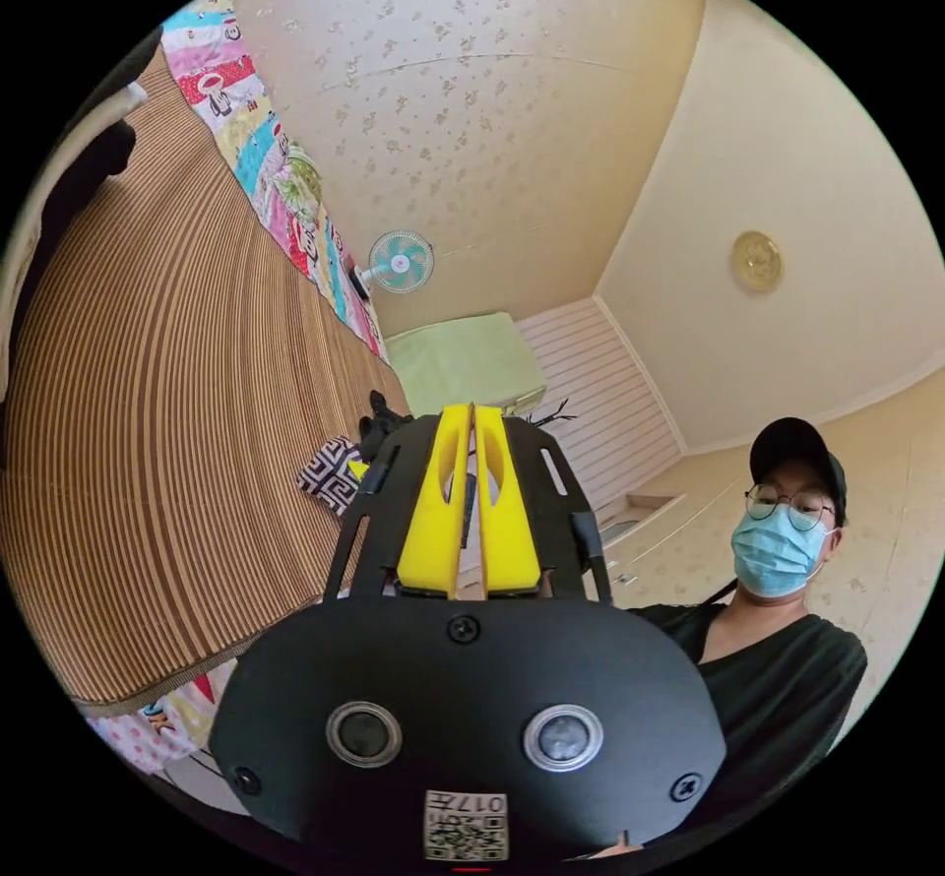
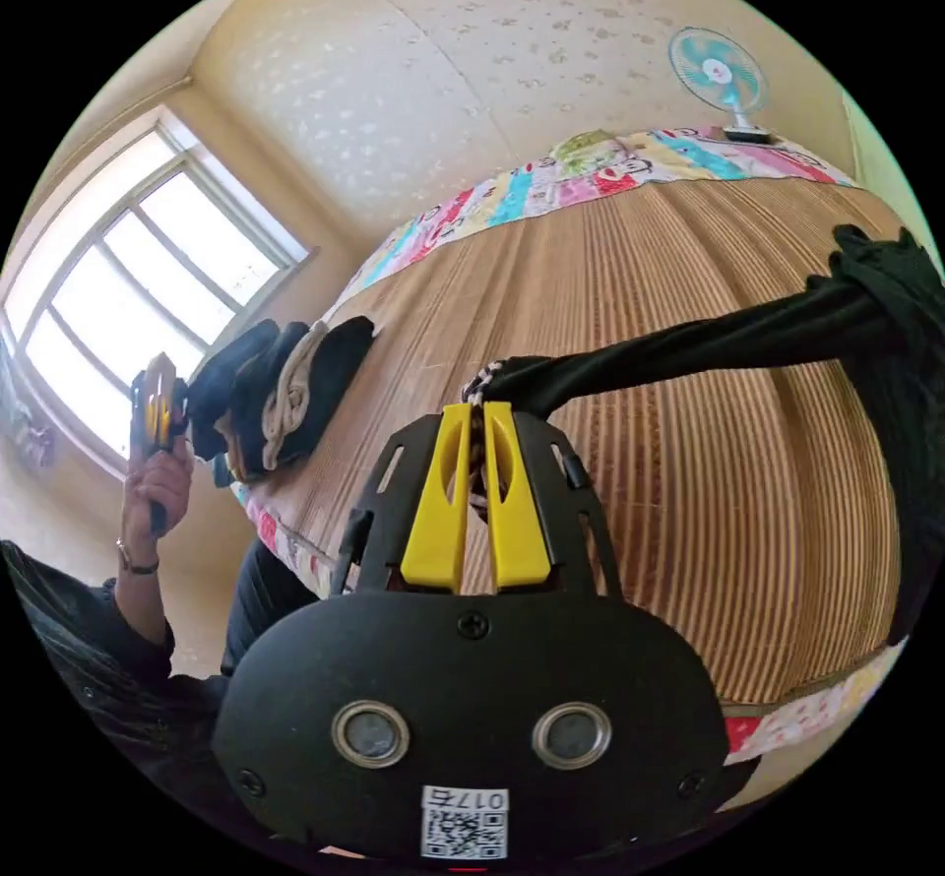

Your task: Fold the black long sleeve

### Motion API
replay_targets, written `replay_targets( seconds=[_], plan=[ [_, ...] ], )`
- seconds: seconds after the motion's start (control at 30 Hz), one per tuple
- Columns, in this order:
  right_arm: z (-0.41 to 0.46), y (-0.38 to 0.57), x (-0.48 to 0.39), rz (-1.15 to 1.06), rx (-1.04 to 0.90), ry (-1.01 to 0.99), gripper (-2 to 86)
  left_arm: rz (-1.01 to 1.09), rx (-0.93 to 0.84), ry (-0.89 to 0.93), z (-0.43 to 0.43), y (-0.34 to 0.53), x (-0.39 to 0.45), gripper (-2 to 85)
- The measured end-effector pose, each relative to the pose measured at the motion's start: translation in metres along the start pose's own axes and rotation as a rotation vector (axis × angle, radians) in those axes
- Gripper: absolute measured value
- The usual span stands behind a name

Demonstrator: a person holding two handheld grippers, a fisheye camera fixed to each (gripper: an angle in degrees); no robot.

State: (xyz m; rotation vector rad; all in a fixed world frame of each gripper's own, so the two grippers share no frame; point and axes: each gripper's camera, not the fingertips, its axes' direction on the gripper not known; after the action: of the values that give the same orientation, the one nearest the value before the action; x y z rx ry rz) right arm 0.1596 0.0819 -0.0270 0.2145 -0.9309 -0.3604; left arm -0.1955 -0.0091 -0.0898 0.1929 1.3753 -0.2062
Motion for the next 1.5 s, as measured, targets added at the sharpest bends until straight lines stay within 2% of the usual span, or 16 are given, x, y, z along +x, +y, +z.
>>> replay_targets(
  seconds=[0.07,0.17,0.23,0.3,0.4,0.47,0.5,0.57,0.63,0.73,0.93,1.1,1.23,1.3,1.43,1.5],
  plan=[
    [0.047,0.006,-0.047,-0.084,-0.103,-0.284,3.9,-0.005,-0.020,-0.071,-0.008,0.002,-0.003,-1.0],
    [0.069,0.019,-0.084,-0.232,-0.315,-0.296,4.8,-0.039,-0.006,-0.063,-0.025,0.006,-0.014,-1.0],
    [0.049,0.023,-0.082,-0.219,-0.316,-0.291,6.3,-0.063,0.009,-0.050,-0.038,0.009,-0.024,-1.0],
    [0.014,0.021,-0.067,-0.174,-0.249,-0.208,7.9,-0.079,0.016,-0.061,-0.047,0.011,-0.030,-1.0],
    [-0.050,0.016,-0.026,-0.074,-0.081,0.201,9.9,-0.088,0.024,-0.068,-0.054,0.012,-0.036,-1.0],
    [-0.066,0.016,0.024,0.045,-0.085,0.576,10.7,-0.087,0.025,-0.055,-0.053,0.012,-0.039,-1.0],
    [-0.062,0.018,0.039,0.067,-0.118,0.616,10.5,-0.085,0.021,-0.050,-0.050,0.011,-0.040,-1.0],
    [-0.035,0.027,0.086,0.140,-0.290,0.547,8.0,-0.076,0.005,-0.051,-0.043,0.011,-0.040,-0.9],
    [-0.036,0.029,0.077,0.151,-0.240,0.401,4.8,-0.046,-0.037,-0.073,-0.029,0.012,-0.036,-0.7],
    [-0.018,0.037,0.023,0.043,-0.181,0.221,2.5,0.026,-0.117,-0.188,-0.003,0.013,-0.028,0.4],
    [0.039,0.090,-0.061,-0.188,-0.405,-0.136,1.9,0.078,-0.359,-0.332,0.090,0.005,-0.037,7.1],
    [-0.015,0.099,-0.058,-0.349,-0.498,-0.299,2.8,0.088,-0.476,-0.390,0.172,-0.014,-0.062,8.8],
    [-0.089,0.094,-0.007,-0.286,-0.382,-0.265,3.9,0.029,-0.718,-0.471,0.265,-0.021,-0.111,9.5],
    [-0.116,0.094,0.021,-0.193,-0.303,-0.237,4.9,-0.014,-0.778,-0.362,0.283,-0.020,-0.118,4.8],
    [-0.193,0.099,0.065,-0.035,-0.060,-0.037,8.6,0.058,-0.478,0.020,0.219,-0.044,-0.082,-0.3],
    [-0.225,0.104,0.081,0.031,0.069,0.073,9.4,0.104,-0.342,0.101,0.179,-0.055,-0.067,-0.7]
  ],
)
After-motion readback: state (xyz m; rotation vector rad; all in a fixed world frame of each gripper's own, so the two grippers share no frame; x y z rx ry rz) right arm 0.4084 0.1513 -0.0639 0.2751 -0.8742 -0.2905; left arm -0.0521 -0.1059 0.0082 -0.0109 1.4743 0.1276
